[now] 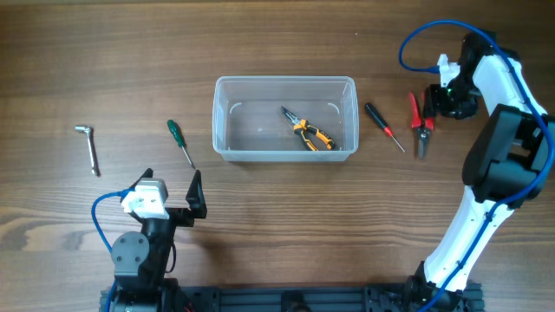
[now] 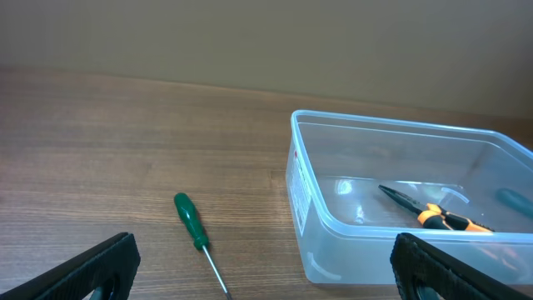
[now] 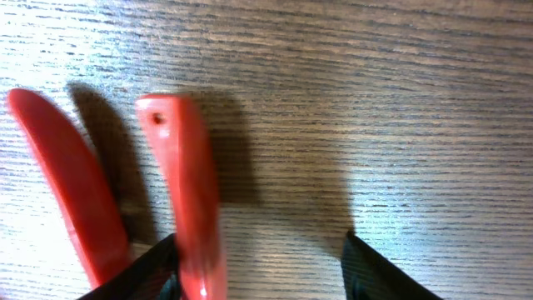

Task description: Pack container

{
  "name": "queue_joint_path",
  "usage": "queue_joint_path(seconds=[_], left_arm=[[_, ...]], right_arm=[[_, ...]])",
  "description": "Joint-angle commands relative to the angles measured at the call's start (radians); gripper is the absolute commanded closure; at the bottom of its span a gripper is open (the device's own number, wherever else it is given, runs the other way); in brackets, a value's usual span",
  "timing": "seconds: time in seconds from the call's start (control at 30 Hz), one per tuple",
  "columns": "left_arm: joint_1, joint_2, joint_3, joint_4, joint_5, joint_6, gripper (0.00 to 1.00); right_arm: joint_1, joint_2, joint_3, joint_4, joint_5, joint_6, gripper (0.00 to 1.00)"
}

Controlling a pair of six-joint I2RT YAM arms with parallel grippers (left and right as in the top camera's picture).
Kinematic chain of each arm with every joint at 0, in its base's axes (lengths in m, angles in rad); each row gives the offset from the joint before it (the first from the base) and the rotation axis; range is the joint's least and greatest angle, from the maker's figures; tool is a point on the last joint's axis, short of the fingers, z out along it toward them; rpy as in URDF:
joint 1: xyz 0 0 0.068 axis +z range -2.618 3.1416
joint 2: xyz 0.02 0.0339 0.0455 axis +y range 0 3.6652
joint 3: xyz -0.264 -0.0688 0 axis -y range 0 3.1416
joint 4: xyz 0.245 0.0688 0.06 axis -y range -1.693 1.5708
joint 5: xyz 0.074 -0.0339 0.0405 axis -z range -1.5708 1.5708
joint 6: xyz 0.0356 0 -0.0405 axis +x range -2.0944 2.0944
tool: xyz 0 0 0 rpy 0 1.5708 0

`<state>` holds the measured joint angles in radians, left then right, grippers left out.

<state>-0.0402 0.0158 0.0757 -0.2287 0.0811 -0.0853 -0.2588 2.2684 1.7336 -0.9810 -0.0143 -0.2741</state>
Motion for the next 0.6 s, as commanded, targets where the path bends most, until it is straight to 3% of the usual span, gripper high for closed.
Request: queue_joint_path(seconds=[0.0,0.2,0.57], left_arm=[[-0.006,-0.003,-0.006,0.004,0.019,-0.005,0.0],[-0.006,-0.003,-0.006,0.004,0.019,-0.005,0.0],[-0.006,-0.003,-0.006,0.004,0.019,-0.005,0.0]], right_arm=[[0.005,0.032,-0.033,0.002,-0.039,0.016,0.49],[0.005,0.032,-0.033,0.002,-0.039,0.018,0.55],[0.005,0.032,-0.033,0.013,-0.039,0.05,0.74]])
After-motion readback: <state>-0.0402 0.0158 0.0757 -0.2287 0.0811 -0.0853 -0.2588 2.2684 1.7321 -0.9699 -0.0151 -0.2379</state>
